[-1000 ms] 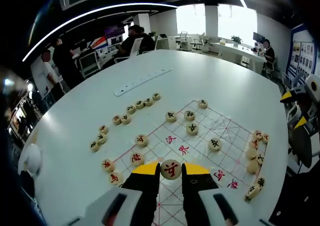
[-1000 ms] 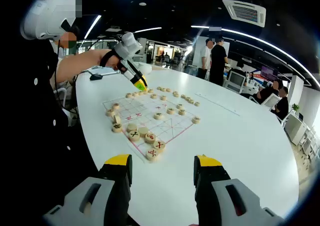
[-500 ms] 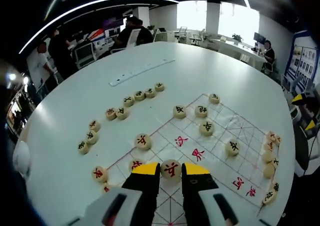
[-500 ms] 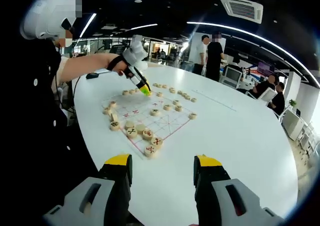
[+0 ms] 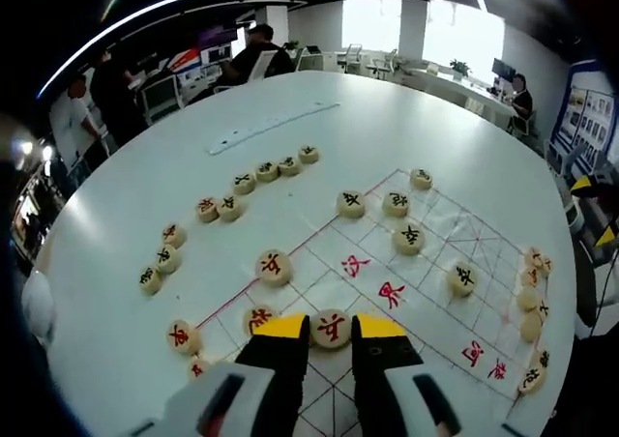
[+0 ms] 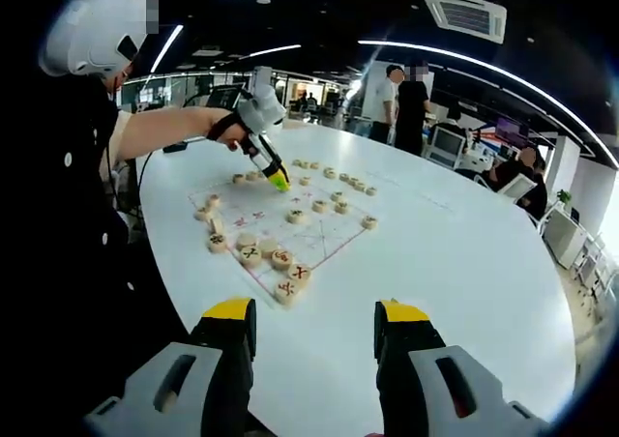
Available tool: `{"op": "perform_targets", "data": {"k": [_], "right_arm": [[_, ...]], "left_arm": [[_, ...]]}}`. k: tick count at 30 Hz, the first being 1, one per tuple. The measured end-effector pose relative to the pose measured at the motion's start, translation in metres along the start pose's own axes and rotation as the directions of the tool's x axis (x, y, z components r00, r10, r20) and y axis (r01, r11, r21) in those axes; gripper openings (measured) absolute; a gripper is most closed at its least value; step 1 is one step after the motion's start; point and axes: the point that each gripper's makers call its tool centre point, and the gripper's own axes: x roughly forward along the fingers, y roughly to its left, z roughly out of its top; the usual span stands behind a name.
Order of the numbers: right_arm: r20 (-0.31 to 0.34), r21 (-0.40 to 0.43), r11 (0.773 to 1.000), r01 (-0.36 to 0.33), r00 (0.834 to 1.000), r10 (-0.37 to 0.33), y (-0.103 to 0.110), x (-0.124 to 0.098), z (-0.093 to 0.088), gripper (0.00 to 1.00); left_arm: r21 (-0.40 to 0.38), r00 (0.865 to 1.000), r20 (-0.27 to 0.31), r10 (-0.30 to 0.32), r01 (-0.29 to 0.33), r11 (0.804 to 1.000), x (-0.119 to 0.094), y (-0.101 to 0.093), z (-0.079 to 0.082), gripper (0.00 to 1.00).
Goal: Pick up the chess pieces one by one and place each piece onto its starting position on the chessboard, setting the pieces on their correct points until all the chess pieces are arranged in the starting layout
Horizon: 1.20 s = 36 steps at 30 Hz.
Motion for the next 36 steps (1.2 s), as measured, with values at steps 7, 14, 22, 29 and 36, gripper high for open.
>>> {"op": "perform_targets", "data": {"k": [7,14,22,29,36], "right_arm": [[0.005,-0.006,1.0,-0.004,1.0,0.004,0.002,0.0,0.002,0.5],[0.016,-0.015,1.0,-0.009,1.0,0.009,0.005,0.0,0.005,0.5],[0.026,-0.024,1.0,-0.013,1.0,0.014,0.01,-0.004,0.006,0.5],[0.031,-0.041,0.999,-0.017,0.999,0.018,0.015,-0.01,0.009,0.51],[0.042,-0.063,0.998,-0.017,0.999,0.02,0.021,-0.015,0.016,0.51]], "left_arm": [[0.049,0.998,0.066,0.015,-0.018,0.999,-0.024,-0.008,0.008,0.33],[0.165,0.975,0.211,-0.07,0.035,0.986,-0.078,-0.039,0.006,0.42],[0.197,0.945,0.306,-0.116,0.056,0.979,-0.145,-0.046,-0.035,0.47],[0.122,0.931,0.361,-0.06,0.016,0.992,-0.19,-0.039,-0.07,0.47],[0.117,0.935,0.354,-0.032,-0.01,0.993,-0.193,-0.043,-0.073,0.47]]}}
